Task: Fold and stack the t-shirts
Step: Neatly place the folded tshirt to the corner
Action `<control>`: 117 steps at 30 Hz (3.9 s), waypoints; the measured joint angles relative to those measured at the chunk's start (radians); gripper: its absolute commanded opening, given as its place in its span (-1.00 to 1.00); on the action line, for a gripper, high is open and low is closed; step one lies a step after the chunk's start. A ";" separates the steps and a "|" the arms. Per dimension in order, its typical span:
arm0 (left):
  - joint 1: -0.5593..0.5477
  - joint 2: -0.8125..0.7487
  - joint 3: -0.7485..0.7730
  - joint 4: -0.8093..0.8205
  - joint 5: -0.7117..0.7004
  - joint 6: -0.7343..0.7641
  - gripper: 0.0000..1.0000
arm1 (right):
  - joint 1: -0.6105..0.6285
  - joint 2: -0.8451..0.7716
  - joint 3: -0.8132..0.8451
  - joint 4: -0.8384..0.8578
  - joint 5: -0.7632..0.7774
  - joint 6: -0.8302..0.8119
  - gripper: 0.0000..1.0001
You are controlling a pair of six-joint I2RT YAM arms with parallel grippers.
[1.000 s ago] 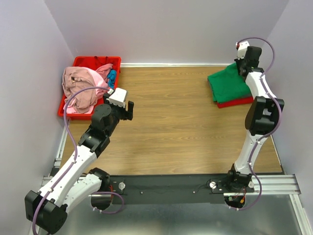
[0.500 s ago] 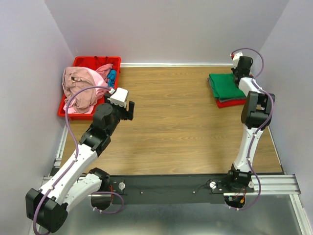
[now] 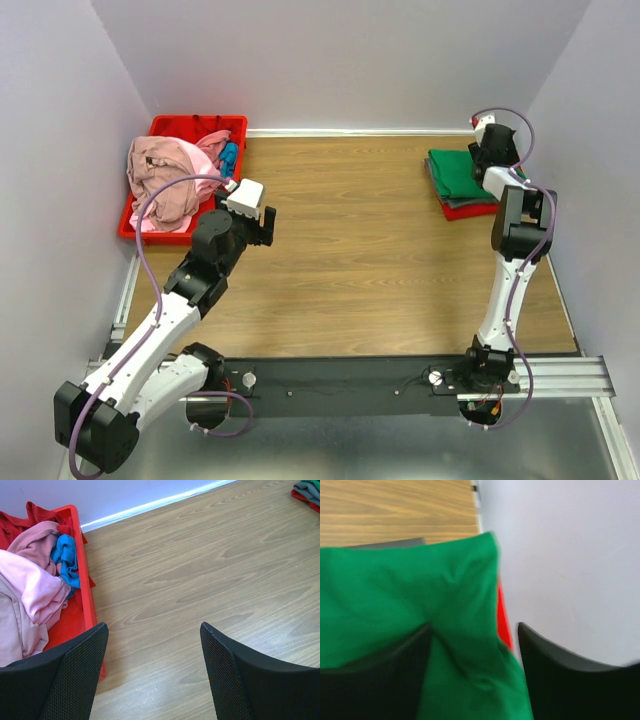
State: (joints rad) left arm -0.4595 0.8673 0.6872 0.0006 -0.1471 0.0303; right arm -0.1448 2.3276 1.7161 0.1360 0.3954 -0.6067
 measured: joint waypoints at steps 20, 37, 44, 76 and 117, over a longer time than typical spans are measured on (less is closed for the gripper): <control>0.000 -0.002 0.000 0.000 0.000 0.000 0.63 | 0.006 -0.303 -0.109 -0.008 -0.187 0.198 0.05; 0.000 -0.008 0.000 0.002 0.001 0.000 0.63 | -0.118 0.044 0.252 -0.314 -0.423 0.432 -0.64; 0.000 -0.008 0.000 0.002 0.001 0.001 0.63 | -0.124 0.116 0.307 -0.325 -0.345 0.430 -0.63; 0.000 0.007 0.000 0.003 0.001 0.004 0.63 | -0.163 -0.209 -0.005 -0.318 -0.513 0.370 -0.15; 0.000 -0.009 0.000 0.003 0.027 0.003 0.63 | -0.039 -0.470 -0.426 -0.218 -0.364 0.144 -0.47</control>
State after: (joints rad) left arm -0.4595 0.8581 0.6872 0.0032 -0.1196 0.0338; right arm -0.1837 1.8580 1.2896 -0.0822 0.0315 -0.4629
